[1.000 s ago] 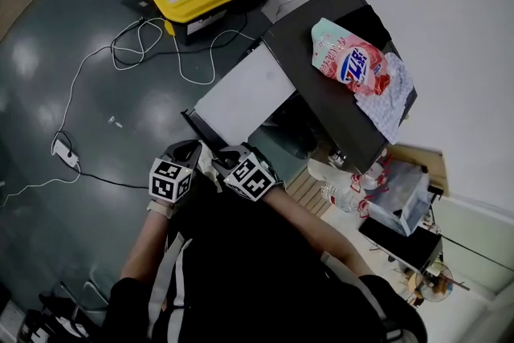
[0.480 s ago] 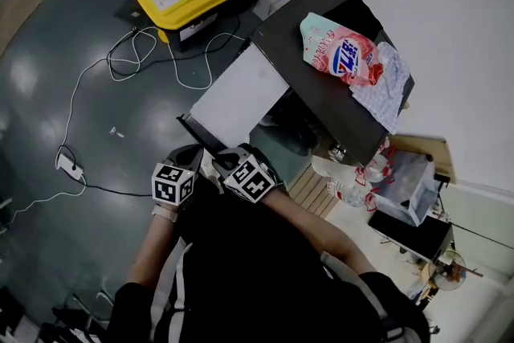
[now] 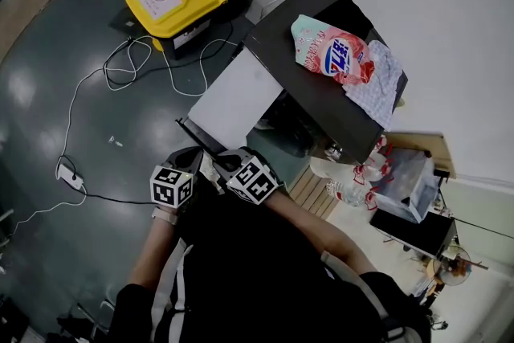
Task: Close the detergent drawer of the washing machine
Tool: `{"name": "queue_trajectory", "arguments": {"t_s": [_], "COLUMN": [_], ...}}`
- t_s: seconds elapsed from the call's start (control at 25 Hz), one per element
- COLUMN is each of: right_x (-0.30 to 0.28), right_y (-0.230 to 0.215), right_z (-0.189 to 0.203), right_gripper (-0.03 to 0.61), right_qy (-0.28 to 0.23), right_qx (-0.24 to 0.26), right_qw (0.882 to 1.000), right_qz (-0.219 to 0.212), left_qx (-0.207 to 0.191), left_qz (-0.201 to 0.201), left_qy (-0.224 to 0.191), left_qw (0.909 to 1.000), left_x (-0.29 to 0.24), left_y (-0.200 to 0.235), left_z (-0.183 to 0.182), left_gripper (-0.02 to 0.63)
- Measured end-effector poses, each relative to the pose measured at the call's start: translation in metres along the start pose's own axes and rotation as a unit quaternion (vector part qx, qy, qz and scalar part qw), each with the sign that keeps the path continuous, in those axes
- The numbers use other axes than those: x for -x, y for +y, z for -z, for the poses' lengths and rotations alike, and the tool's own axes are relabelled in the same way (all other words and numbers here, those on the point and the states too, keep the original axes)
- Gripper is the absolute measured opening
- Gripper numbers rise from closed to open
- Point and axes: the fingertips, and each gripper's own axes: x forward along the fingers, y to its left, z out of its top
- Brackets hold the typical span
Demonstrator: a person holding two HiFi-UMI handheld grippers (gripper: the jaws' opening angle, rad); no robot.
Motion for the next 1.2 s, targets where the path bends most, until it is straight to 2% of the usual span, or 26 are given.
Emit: {"name": "queue_trajectory", "arguments": {"t_s": [0.2,0.92,1.2], "right_x": [0.005,0.023,0.033], "right_y": [-0.001,-0.025,-0.044], "right_z": [-0.002,-0.014,-0.018], "right_gripper": [0.052,0.052,0.052], "right_qy": [-0.001,-0.021,-0.031], "right_qx": [0.013,0.000,-0.019], "right_qw": [1.000,1.000,0.999], "right_qz": [0.000,-0.015,-0.020], "left_qx": [-0.007,-0.013,-0.015], "left_qz": [0.003,-0.009,-0.010], "left_qy": [-0.001,0.004,0.006], "left_qw": [1.0000,0.9999,0.9998], "left_x": [-0.001,-0.018,-0.030], "left_y": [-0.004,-0.011,-0.022], "left_z": [-0.003,-0.027,-0.044], "left_gripper": [0.011,0.011,0.011]}}
